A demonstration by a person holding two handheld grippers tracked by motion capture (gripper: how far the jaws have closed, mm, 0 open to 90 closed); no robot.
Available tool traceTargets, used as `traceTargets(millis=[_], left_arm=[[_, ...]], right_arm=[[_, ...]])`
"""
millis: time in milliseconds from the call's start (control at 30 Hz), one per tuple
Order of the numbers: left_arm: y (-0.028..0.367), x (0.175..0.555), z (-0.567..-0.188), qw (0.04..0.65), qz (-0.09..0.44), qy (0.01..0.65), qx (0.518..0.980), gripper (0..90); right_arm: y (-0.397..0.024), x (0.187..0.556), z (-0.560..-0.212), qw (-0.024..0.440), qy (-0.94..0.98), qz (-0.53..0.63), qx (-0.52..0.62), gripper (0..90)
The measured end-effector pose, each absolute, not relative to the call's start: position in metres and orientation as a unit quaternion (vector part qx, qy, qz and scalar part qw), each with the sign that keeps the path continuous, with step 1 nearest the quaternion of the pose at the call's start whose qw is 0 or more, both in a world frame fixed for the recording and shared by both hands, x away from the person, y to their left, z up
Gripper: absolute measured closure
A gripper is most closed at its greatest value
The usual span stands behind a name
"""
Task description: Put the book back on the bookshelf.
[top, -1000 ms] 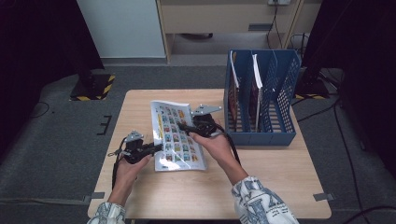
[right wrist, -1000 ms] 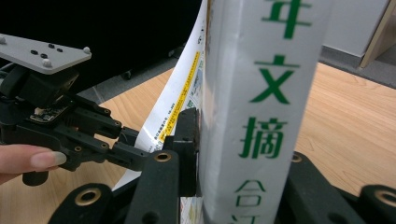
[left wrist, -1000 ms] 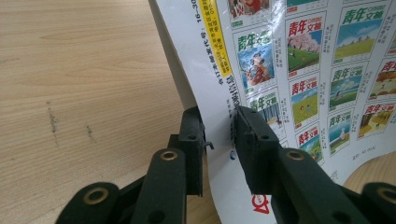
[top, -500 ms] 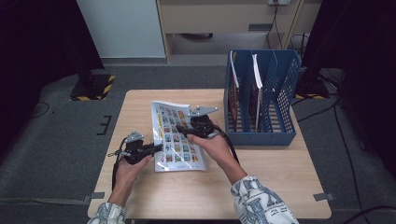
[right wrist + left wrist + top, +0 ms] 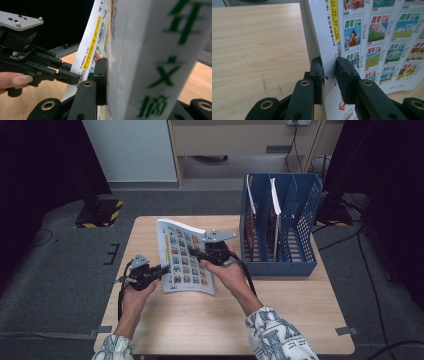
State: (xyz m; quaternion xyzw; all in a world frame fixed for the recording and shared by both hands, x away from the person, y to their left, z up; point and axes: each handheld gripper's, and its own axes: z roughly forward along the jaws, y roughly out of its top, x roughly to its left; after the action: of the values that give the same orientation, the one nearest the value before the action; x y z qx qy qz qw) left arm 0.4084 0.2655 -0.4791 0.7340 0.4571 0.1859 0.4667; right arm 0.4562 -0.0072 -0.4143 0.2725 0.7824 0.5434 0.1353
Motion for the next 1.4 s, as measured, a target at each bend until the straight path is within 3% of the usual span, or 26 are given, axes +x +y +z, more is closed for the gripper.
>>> traceTargets(millis=[567, 633, 933, 1167, 1300, 1400], left_arm=[[0.268, 0.401, -0.478, 0.468, 0.204, 0.438, 0.74, 74.8], [0.267, 0.402, -0.478, 0.468, 0.204, 0.442, 0.737, 74.8], [0.264, 0.411, -0.477, 0.468, 0.218, 0.435, 0.738, 74.5], [0.271, 0.412, -0.485, 0.474, 0.199, 0.437, 0.738, 65.7], [0.268, 0.415, -0.498, 0.446, 0.188, 0.423, 0.766, 60.2], [0.265, 0.417, -0.501, 0.427, 0.197, 0.418, 0.777, 60.8]], right_arm=[[-0.004, 0.45, -0.42, 0.115, 0.782, 0.559, 0.251, 66.8], [-0.002, 0.45, -0.421, 0.132, 0.782, 0.555, 0.25, 73.0], [-0.007, 0.454, -0.422, 0.162, 0.767, 0.571, 0.243, 73.7], [-0.01, 0.449, -0.422, 0.144, 0.771, 0.581, 0.217, 73.6], [-0.012, 0.445, -0.424, 0.139, 0.773, 0.584, 0.205, 73.4], [-0.015, 0.444, -0.426, 0.135, 0.771, 0.588, 0.202, 73.0]])
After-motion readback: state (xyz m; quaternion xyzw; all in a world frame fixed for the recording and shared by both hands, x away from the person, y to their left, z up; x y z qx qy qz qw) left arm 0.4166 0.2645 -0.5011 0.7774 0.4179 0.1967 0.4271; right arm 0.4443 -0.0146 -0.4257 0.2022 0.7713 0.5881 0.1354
